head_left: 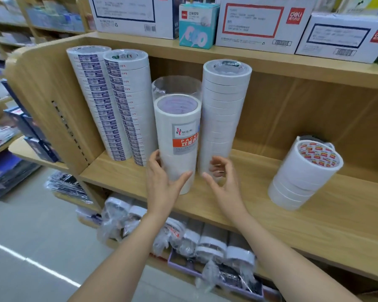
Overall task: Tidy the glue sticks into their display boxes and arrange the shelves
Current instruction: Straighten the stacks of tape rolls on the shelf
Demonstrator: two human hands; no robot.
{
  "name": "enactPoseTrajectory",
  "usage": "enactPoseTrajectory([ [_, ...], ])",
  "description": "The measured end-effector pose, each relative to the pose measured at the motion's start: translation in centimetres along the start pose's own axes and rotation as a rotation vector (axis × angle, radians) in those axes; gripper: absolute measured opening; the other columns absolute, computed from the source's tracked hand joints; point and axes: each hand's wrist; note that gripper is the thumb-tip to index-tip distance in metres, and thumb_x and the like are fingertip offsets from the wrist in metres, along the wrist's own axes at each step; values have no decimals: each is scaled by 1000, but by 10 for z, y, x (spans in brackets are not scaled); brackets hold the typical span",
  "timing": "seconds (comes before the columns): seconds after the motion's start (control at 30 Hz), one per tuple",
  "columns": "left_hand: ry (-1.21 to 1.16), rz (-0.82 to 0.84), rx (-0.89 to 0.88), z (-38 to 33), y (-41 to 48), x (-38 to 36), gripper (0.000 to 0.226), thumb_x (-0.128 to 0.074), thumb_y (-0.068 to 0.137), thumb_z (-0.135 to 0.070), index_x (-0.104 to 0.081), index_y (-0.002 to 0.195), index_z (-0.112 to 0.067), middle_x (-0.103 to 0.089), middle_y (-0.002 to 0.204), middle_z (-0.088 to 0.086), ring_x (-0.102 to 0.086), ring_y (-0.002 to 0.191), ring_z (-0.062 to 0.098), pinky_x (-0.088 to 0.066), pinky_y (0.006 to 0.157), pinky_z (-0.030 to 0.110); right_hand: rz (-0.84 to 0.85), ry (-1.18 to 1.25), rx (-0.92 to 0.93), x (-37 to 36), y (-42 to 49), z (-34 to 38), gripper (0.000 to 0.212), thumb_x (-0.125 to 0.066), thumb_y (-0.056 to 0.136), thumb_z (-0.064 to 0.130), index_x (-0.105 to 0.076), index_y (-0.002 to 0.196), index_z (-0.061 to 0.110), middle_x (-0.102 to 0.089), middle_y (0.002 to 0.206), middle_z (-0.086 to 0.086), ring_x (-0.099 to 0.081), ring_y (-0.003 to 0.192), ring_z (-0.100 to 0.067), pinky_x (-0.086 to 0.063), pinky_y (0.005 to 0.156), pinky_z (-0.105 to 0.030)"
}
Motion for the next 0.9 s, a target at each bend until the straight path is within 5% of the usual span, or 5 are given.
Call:
enactPoseTrajectory([
  [0.13,-20,56,-18,-2,-19,12,100,-79,64,-63,-31,138,-16,-49,130,-3,-54,118,14,-51,94,41,168,165,-102,-12,-6,15,71,-73,82,39,-41,144,23,-52,139,8,-55,121,-6,-47,99,-27],
  [0.3,-126,270,-62,2,-30,29,93,-84,70,-47,-28,142,-25,-48,135,-12,-54,118,0,-53,95,37,174,238,-171,-17,-14,31,78,-82,75,29,-41,140,29,-56,131,17,-56,117,2,-48,94,-19],
  [0.57,-96,649,-183,1,-31,40,95,-73,86,-27,-9,157,-27,-33,156,-10,-35,139,3,-36,112,29,-131,118,-211,-6,-48,44,85,-90,67,27,-44,138,24,-58,129,17,-54,116,5,-50,101,-38],
  [0.77,42,615,-201,5,-28,24,83,-66,91,-35,-16,156,-23,-34,154,1,-34,140,15,-28,109,25,-393,24,-243,18,-62,46,88,-88,70,28,-39,143,22,-50,126,28,-47,113,19,-46,102,-27],
  [0.9,75,575,-145,3,-15,4,84,-66,90,-40,-17,156,-18,-31,157,5,-27,145,21,-24,115,32,-501,-35,-254,38,-55,38,88,-86,72,29,-38,144,21,-53,136,13,-50,124,1,-44,107,-38],
])
Point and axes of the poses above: each hand's wrist, its own y-axis towards the middle knuckle, its own x-axis out of the back of the hand, z = x × y
